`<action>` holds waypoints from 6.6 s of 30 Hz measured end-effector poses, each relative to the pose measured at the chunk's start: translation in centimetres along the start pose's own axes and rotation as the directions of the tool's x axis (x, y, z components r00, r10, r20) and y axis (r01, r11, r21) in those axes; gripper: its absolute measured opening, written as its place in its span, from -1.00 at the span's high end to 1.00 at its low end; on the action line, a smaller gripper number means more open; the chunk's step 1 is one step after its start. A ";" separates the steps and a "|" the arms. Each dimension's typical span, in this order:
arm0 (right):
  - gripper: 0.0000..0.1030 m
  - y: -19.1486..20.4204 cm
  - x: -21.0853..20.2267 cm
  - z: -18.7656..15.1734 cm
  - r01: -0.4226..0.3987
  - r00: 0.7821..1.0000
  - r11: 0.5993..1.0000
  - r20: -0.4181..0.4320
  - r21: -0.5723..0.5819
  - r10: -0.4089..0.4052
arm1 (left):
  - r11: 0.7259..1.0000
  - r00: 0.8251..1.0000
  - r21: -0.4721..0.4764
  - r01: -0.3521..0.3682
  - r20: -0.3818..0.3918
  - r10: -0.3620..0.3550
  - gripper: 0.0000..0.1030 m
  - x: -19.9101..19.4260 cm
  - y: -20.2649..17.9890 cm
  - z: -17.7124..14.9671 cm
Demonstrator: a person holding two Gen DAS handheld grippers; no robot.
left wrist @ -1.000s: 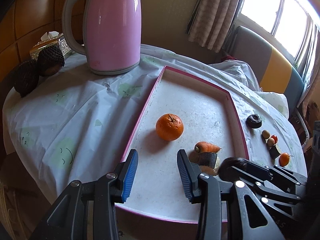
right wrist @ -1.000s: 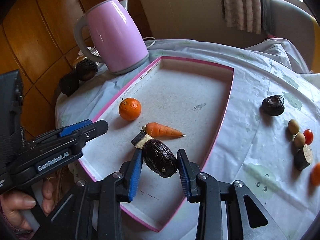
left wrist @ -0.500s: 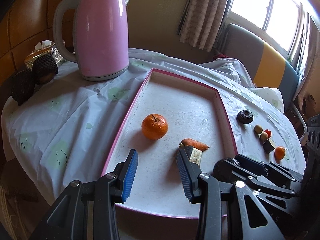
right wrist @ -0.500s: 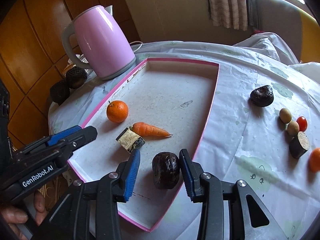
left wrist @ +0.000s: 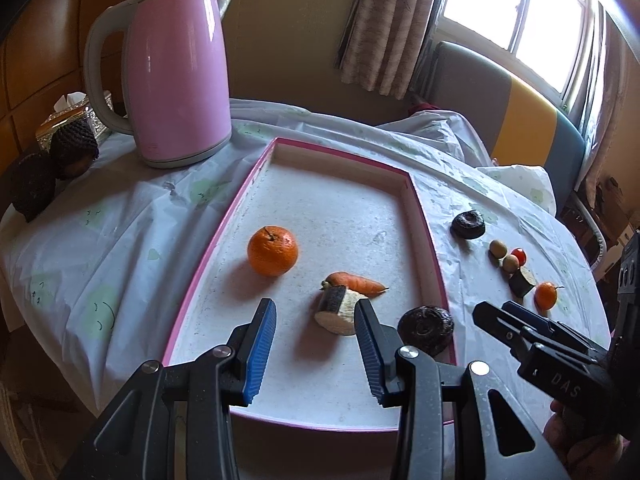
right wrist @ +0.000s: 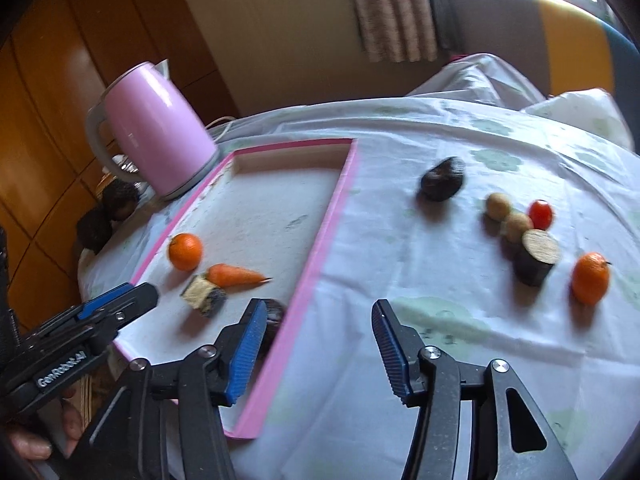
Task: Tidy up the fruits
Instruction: 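Carry the dark avocado into the tray with right gripper and release, then move left gripper to the dark round fruit while right gripper approaches the cut slice, then grasp the dark round fruit with left gripper and lift it, then carry the dark round fruit into the tray with left gripper while right gripper moves to a tan ball, then grasp the small tan ball with right gripper and drop it into the tray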
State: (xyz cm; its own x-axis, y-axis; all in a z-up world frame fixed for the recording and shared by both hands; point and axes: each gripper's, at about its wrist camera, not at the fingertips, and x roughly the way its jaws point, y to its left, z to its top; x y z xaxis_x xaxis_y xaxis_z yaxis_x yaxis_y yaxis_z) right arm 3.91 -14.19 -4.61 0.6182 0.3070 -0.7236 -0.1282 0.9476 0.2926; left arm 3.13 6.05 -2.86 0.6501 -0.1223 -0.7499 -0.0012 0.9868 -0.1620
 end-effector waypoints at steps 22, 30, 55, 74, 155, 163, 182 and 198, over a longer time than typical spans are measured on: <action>-0.16 -9.3 -2.3 -1.3 0.193 0.979 0.973 0.037 0.130 -0.199 | 0.984 0.992 0.135 0.119 -0.068 -0.111 0.21 1.3 -6.7 0.6; 0.33 -10.5 -3.0 0.2 0.182 0.980 0.980 0.070 0.082 -0.188 | 0.967 0.984 0.194 0.165 -0.097 -0.148 0.21 2.3 -9.9 1.0; 0.48 -12.5 4.4 6.0 0.160 0.986 0.976 -0.021 -0.149 -0.165 | 0.963 0.952 0.117 0.241 -0.222 -0.211 0.21 8.9 -14.4 5.0; 0.49 -13.2 3.8 5.6 0.108 0.994 0.986 0.014 -0.131 -0.107 | 0.966 0.942 0.100 0.237 -0.265 -0.204 -0.17 15.5 -19.6 8.7; 0.49 -4.5 4.7 1.1 0.140 0.989 0.968 -0.008 -0.208 -0.145 | 0.997 0.986 0.001 0.075 -0.151 -0.074 -0.07 9.7 -2.5 5.6; 0.49 -5.0 4.6 1.2 0.116 0.993 0.976 -0.010 -0.187 -0.120 | 1.000 0.997 -0.008 0.010 -0.078 -0.011 -0.08 6.5 -1.4 4.8; 0.50 -4.0 4.5 0.9 0.181 0.983 0.957 0.012 -0.225 -0.183 | 0.999 0.999 0.011 -0.045 -0.013 0.045 -0.08 2.0 0.2 1.4; 0.50 0.6 2.1 2.2 0.048 0.998 0.978 0.046 -0.202 -0.040 | 0.999 0.999 -0.017 -0.044 -0.021 0.044 -0.08 1.8 1.4 0.8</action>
State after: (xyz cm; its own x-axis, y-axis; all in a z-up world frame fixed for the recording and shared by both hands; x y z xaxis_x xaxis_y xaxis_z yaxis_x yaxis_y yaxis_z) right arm 6.85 -13.20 -4.53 0.6582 0.2645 -0.7048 -0.2521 0.9596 0.1247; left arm 4.88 7.29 -3.96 0.6337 -0.0811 -0.7693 -0.0431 0.9892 -0.1398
